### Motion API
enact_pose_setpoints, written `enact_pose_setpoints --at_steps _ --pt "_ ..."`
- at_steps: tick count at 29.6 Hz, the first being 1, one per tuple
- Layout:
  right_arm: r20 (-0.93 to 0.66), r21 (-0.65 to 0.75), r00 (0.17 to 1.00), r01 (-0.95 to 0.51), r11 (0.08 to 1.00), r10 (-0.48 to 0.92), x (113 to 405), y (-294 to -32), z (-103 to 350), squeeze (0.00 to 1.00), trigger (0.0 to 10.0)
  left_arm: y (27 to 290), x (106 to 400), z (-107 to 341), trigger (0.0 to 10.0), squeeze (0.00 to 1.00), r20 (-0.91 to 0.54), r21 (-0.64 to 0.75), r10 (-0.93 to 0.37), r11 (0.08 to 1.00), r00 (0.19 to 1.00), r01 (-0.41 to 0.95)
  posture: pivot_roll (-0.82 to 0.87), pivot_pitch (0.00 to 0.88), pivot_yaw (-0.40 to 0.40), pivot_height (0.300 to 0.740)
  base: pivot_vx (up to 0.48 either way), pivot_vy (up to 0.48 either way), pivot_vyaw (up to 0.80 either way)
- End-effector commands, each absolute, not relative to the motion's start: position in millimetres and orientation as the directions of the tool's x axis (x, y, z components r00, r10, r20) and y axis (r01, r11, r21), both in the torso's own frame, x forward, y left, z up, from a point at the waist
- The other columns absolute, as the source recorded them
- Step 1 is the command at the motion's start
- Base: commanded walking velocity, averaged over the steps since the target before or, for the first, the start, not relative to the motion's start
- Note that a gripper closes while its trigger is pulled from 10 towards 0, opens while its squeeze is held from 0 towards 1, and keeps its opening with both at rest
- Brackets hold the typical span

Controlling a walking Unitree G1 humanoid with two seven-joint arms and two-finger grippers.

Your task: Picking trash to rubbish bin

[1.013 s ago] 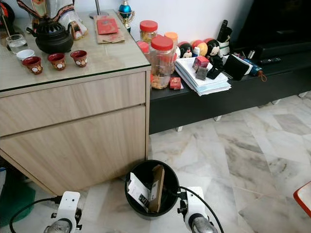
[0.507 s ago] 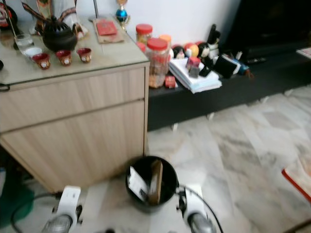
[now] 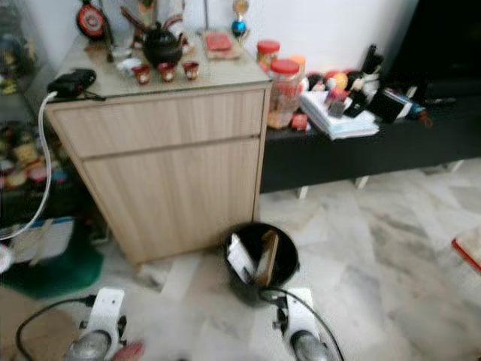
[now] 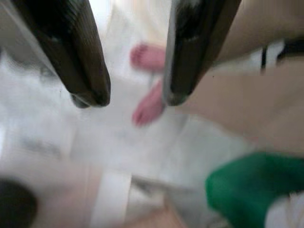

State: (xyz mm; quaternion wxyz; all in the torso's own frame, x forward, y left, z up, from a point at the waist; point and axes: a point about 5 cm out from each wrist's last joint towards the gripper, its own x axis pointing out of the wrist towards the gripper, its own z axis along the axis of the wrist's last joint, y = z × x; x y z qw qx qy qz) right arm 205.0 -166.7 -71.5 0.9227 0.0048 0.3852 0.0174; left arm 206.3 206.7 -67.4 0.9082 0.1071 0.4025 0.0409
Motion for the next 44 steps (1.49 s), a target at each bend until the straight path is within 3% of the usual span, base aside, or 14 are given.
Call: enact_pose_setpoints --at_steps 1,30,44 --pt "-0.707 0.029 0.706 -0.016 0.999 0.032 206.4 -166.4 -70.7 0.0 10.0 208.9 213.7 -62.5 10.0 0.0 -0.704 0.235 0.162 0.972 0.691 0.011 -0.07 0.0 -0.017 0.74 -0.289 0.0 0.0" --pt "-0.723 0.024 0.691 0.029 0.999 -0.002 197.9 -170.6 -75.1 0.0 10.0 209.8 217.4 -60.2 10.0 0.0 -0.698 0.236 0.166 0.972 0.697 0.004 -0.06 0.021 -0.009 0.74 -0.284 0.0 0.0" --pt "-0.721 0.032 0.693 0.039 0.999 -0.004 198.1 -169.2 -75.1 0.0 10.0 210.9 218.1 -59.4 10.0 0.0 -0.692 0.234 0.17 0.972 0.701 -0.004 -0.06 0.025 -0.007 0.74 0.0 0.0 0.0"
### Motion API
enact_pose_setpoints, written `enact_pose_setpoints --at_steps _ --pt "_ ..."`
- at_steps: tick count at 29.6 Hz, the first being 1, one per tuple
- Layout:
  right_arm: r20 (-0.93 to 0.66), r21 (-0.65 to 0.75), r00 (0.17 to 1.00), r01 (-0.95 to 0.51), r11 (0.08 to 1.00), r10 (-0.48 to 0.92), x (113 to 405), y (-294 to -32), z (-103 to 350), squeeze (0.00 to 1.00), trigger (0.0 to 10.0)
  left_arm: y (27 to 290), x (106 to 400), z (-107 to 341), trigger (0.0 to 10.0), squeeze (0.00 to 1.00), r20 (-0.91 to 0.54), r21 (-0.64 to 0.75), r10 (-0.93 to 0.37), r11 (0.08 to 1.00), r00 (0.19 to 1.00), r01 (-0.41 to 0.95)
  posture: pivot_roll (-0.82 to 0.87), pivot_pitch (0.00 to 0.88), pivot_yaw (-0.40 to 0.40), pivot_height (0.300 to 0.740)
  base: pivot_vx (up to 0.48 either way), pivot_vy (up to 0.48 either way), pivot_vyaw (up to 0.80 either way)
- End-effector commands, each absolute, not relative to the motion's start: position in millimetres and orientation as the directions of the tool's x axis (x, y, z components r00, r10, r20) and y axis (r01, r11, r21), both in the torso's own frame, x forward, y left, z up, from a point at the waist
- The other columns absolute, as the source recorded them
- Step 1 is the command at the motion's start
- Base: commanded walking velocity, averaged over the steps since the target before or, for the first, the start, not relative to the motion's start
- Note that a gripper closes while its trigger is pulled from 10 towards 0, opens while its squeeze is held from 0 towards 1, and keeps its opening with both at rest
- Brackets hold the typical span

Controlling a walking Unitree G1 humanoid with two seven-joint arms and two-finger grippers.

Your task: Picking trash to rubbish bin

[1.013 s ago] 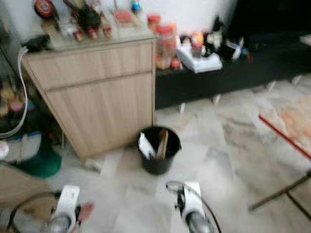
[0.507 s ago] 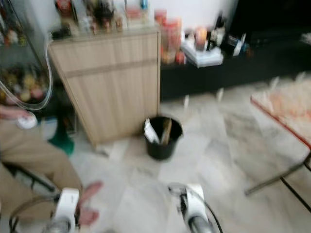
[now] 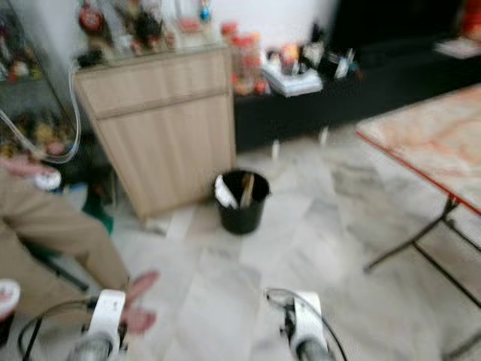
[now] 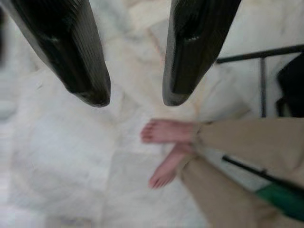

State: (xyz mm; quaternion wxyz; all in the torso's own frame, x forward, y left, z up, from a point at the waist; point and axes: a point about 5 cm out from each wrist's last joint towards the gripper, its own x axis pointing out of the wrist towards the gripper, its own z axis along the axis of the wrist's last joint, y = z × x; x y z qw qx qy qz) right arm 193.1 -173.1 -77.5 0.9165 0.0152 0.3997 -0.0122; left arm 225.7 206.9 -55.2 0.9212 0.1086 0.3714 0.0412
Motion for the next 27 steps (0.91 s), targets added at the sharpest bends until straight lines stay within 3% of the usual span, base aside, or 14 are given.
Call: enact_pose_setpoints --at_steps 1,7,14,27 --pt "-0.723 0.033 0.69 0.044 0.999 -0.006 197.7 -169.3 -75.4 0.0 10.0 210.8 218.2 -59.3 10.0 0.0 -0.692 0.233 0.169 0.972 0.702 -0.003 -0.06 0.025 -0.007 0.74 0.0 0.0 0.0" --pt "-0.732 0.025 0.681 0.046 0.999 -0.013 195.4 -170.4 -76.7 0.0 10.0 210.0 217.8 -59.6 10.0 0.0 -0.691 0.235 0.165 0.972 0.704 0.003 -0.07 0.03 -0.002 0.74 0.0 0.0 -0.69" --pt "-0.74 0.003 0.672 0.051 0.999 -0.032 191.6 -173.2 -78.5 0.0 10.0 209.6 220.1 -57.9 10.0 0.0 -0.679 0.235 0.164 0.972 0.716 0.0 -0.07 0.038 -0.003 0.74 0.0 0.0 0.0" --pt "-0.738 -0.012 0.674 0.05 0.999 -0.043 192.8 -176.2 -77.7 0.0 10.0 210.1 218.3 -59.1 10.0 0.0 -0.685 0.264 0.171 0.964 0.708 0.023 -0.08 0.028 0.001 0.74 0.0 0.0 -0.37"
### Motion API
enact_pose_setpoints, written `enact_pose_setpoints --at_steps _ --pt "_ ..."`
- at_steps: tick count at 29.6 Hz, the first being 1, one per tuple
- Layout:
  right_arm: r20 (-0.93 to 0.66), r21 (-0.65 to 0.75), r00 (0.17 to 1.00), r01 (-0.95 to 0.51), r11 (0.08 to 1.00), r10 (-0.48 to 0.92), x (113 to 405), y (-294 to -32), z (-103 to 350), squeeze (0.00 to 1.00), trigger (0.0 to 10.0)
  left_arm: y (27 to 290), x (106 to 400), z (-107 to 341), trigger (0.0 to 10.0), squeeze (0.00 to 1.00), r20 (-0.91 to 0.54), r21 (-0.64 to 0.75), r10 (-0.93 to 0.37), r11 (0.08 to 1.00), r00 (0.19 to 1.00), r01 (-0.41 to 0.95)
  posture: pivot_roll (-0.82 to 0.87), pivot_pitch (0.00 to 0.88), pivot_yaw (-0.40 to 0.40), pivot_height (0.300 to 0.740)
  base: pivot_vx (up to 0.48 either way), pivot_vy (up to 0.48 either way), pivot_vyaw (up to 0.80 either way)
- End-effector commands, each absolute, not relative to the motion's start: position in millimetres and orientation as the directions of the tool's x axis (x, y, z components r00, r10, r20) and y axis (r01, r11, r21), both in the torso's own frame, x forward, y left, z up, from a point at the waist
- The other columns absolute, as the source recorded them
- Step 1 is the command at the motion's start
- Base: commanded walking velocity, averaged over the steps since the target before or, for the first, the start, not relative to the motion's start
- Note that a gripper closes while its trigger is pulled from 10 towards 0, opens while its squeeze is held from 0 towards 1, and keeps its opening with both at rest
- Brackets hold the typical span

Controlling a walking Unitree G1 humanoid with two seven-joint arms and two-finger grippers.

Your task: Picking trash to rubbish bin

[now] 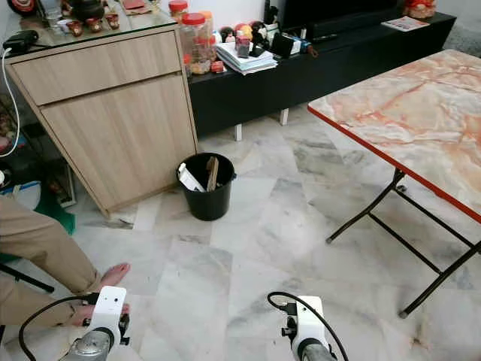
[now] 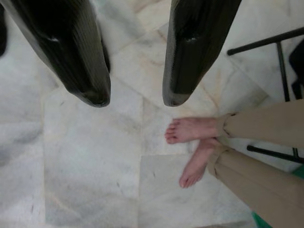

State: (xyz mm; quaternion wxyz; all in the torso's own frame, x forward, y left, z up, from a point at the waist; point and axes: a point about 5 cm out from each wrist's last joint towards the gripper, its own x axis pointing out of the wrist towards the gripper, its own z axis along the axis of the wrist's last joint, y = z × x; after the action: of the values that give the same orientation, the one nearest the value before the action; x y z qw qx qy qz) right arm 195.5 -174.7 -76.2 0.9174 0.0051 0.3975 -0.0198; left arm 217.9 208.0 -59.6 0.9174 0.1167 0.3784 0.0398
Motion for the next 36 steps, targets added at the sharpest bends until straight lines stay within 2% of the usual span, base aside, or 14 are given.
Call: enact_pose_setpoints --at_steps 1,9,12,17,24,30,33,36 --pt "-0.738 -0.013 0.674 0.05 0.999 -0.043 192.8 -176.2 -77.7 0.0 10.0 210.3 218.4 -59.1 10.0 0.0 -0.686 0.274 0.172 0.961 0.707 0.032 -0.08 0.028 0.001 0.74 0.0 0.0 -0.8" --pt "-0.738 -0.012 0.674 0.048 0.999 -0.042 192.8 -174.7 -77.8 0.0 10.0 212.9 219.6 -58.2 10.0 0.0 -0.686 0.305 0.184 0.951 0.703 0.048 -0.08 0.011 0.008 0.74 0.0 -0.42 -0.8" --pt "-0.738 -0.013 0.674 0.049 0.999 -0.043 192.9 -174.6 -77.8 0.0 10.0 212.9 220.4 -57.7 10.0 0.0 -0.685 0.304 0.185 0.952 0.705 0.045 -0.08 0.007 0.009 0.74 0.0 -0.405 0.0" --pt "-0.736 -0.017 0.675 0.049 0.999 -0.045 193.8 -174.8 -77.3 0.0 10.0 211.9 222.2 -56.7 10.0 0.0 -0.68 0.299 0.185 0.953 0.71 0.039 -0.08 0.001 0.011 0.74 0.0 0.0 0.0" --pt "-0.734 -0.021 0.678 0.051 0.998 -0.05 195.0 -175.6 -76.6 0.0 10.0 211.8 222.9 -56.3 10.0 0.0 -0.679 0.299 0.183 0.953 0.711 0.041 -0.08 0.0 0.013 0.74 0.0 0.0 -0.8" --pt "-0.734 -0.025 0.677 0.055 0.998 -0.055 194.5 -176.7 -76.8 0.0 10.0 211.5 223.0 -56.4 10.0 0.0 -0.68 0.298 0.18 0.954 0.711 0.043 -0.08 0.0 0.013 0.74 0.0 0.0 0.0" --pt "-0.734 -0.028 0.677 0.057 0.998 -0.059 194.6 -177.0 -76.7 0.0 10.0 211.2 223.0 -56.4 10.0 0.0 -0.679 0.295 0.177 0.954 0.712 0.044 -0.09 0.0 0.012 0.74 0.0 0.0 -0.8" --pt "-0.733 -0.03 0.677 0.059 0.998 -0.062 194.9 -177.8 -76.5 0.0 10.0 210.5 223.3 -56.3 10.0 0.0 -0.679 0.294 0.176 0.955 0.713 0.045 -0.08 0.005 0.009 0.74 0.0 0.0 0.0"
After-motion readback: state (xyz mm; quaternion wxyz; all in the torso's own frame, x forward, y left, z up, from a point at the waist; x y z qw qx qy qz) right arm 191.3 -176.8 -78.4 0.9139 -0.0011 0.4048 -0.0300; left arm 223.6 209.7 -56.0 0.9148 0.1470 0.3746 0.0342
